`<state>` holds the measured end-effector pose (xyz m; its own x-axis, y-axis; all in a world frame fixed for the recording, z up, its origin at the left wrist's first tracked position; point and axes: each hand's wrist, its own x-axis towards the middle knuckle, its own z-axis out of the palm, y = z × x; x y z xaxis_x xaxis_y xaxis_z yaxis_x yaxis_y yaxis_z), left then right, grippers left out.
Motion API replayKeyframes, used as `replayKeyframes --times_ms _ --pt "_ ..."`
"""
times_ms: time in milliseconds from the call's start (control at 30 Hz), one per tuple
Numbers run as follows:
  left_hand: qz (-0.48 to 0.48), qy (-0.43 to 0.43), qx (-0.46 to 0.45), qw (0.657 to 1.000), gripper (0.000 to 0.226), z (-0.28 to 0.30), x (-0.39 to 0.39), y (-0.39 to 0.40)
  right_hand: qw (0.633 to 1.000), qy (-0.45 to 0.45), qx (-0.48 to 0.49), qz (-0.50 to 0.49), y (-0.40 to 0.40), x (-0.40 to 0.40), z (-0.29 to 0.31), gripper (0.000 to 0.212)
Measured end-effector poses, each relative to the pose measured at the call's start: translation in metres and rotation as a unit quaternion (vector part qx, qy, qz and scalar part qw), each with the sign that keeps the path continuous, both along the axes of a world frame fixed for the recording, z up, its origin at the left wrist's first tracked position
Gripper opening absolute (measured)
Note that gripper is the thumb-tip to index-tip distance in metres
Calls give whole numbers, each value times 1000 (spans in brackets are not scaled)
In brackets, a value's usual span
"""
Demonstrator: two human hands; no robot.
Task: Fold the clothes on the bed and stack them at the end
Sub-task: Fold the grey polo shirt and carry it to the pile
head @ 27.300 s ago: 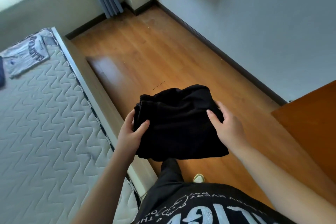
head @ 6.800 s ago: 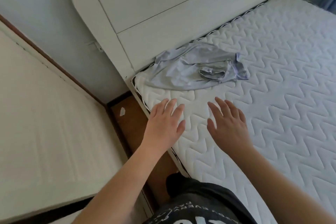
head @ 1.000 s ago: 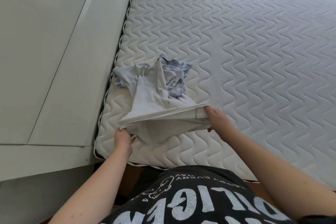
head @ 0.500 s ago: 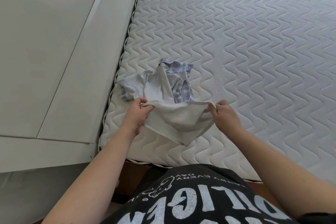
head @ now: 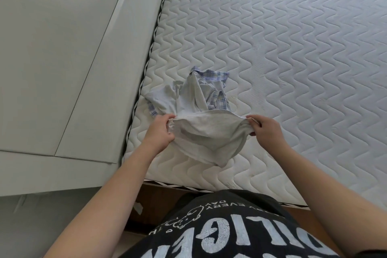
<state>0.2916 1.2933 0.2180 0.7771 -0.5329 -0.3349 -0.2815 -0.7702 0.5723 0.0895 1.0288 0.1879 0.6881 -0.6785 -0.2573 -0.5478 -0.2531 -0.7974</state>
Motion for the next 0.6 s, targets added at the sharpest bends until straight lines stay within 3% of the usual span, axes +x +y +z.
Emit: replayKeyframes --times_ms 233,433,600 --pt "15 -102 64 993 33 -47 27 64 991 1 -41 -125 -3 -17 0 27" --pt "143 -32 19 989 28 -79 41 99 980 -6 -46 -194 5 -29 0 26" --pt "254 38 -38 966 30 -98 50 110 969 -29 -23 -245 17 -37 2 26"
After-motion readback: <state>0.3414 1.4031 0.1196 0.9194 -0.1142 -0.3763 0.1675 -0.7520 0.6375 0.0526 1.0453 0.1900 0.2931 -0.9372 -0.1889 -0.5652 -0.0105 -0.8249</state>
